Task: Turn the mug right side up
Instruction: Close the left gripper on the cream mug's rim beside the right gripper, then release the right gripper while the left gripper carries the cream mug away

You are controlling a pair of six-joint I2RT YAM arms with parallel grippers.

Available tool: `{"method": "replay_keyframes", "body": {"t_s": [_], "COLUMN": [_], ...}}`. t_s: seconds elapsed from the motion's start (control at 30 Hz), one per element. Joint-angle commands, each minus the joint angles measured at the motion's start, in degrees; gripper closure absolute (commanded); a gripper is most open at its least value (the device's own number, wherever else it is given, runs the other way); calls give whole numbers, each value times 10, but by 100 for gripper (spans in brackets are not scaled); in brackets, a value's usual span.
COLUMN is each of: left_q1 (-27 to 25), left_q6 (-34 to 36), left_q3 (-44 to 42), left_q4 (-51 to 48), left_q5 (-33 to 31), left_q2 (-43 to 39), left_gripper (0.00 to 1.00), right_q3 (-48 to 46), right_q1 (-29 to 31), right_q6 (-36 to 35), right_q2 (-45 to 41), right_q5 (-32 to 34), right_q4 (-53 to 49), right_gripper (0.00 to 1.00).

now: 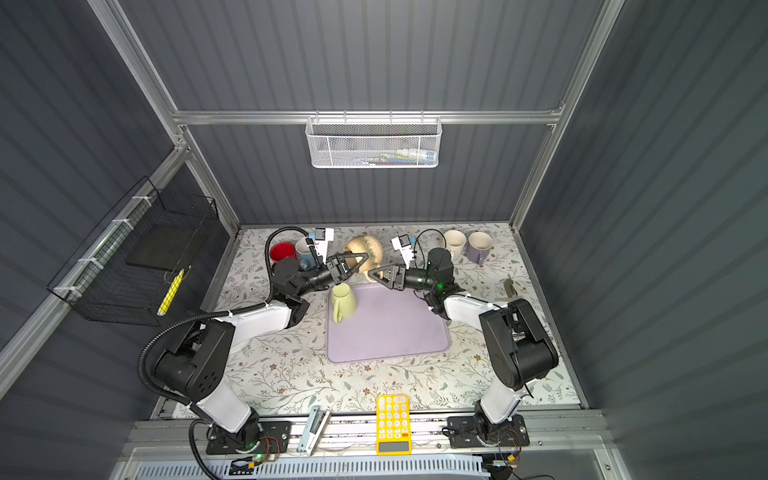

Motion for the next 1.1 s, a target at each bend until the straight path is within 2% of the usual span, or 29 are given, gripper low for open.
{"method": "replay_keyframes", "body": {"t_s": [0.0, 0.37, 0.87, 1.07], "left_q1": [7, 27, 45, 48], "left_q6": [28, 53, 204, 227], "left_q3": [-7, -22, 11, 25], "left_q4": [2, -41, -314, -366], "left_q5": [-1, -2, -48, -63], "left_q2": [-26, -30, -120, -135], "left_gripper": [100, 100, 100, 100], "right_q3": [0, -19, -23, -26], "right_q1": [-5, -16, -21, -21], "right_q6": [-1, -3, -51, -65], "right_q2": [2, 1, -6, -8], "right_q5": [2, 4, 16, 20], "right_q4": [53, 55, -16, -35], "right_gripper": [55, 52, 54, 54]}}
